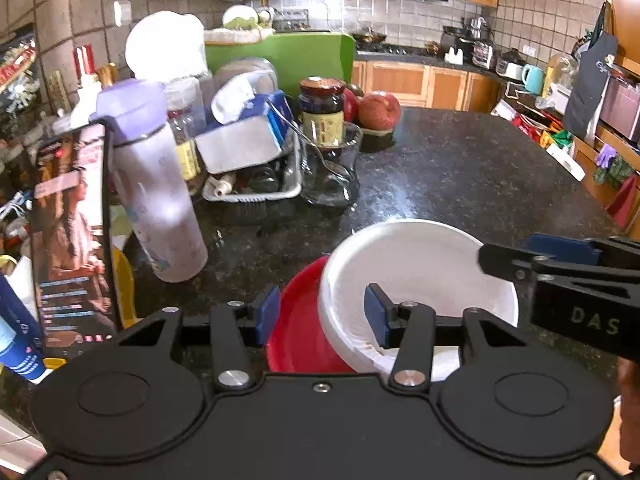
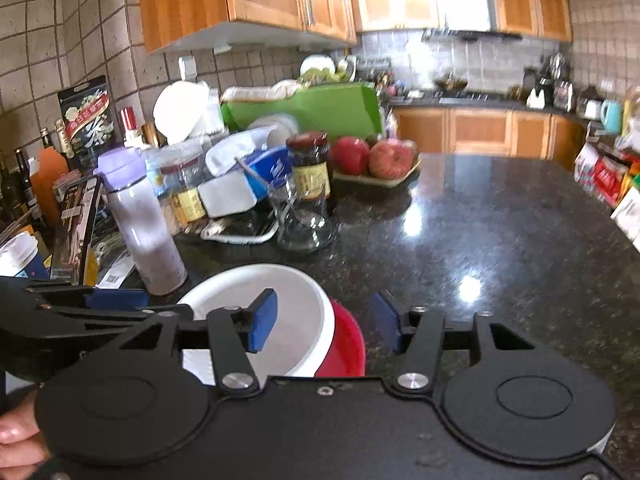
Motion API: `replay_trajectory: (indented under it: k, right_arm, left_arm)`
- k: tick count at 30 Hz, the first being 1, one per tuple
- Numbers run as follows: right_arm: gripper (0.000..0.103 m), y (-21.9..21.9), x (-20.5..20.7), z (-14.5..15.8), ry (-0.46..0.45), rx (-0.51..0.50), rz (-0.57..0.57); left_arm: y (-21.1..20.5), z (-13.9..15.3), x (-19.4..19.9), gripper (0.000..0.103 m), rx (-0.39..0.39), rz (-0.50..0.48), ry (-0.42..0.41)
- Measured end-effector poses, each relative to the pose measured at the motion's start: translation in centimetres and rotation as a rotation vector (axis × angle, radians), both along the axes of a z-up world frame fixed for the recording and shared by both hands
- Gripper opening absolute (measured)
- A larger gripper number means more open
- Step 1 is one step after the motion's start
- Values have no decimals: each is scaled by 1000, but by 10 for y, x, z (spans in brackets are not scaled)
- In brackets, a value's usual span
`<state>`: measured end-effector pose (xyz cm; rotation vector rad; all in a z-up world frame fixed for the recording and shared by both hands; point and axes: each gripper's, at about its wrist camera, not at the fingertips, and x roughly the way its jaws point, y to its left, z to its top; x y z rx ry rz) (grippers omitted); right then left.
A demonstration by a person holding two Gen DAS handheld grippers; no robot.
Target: Organize plates and bowls
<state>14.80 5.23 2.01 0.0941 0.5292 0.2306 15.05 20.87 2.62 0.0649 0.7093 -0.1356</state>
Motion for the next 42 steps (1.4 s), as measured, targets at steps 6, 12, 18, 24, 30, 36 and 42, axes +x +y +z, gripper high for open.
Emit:
replay_trajectory:
  k: [6,12,18,24,30,36,42]
  right_arm:
    - [63,4,-28,3,-82,-36,-73]
    - [65,7,-56,1,-117,-62,-115]
    - [65,1,-73,-4,-87,-52,-131]
    - [65,-12,-76,-12,-24,-39,-141]
    - [65,-22,-86,-16,3,-39,-151]
    - [65,-26,-98,-13,-8,-42,-138]
    - [65,-25,-111,-10,-27,-51,-105]
  left_arm:
    - [4,3,-15,62,21,27,-65]
    - [6,3,-28,68,10,12,-73]
    - [-2,0,-41,70,25,12,-79]
    - [-12,-4,-50,70,34,25,-56]
    - [-23,-5,-62,70,45,49,-30]
    - [-29,-4,-75,70,53,69,-31]
    - [-32,-6,-86,70,49,86,-22]
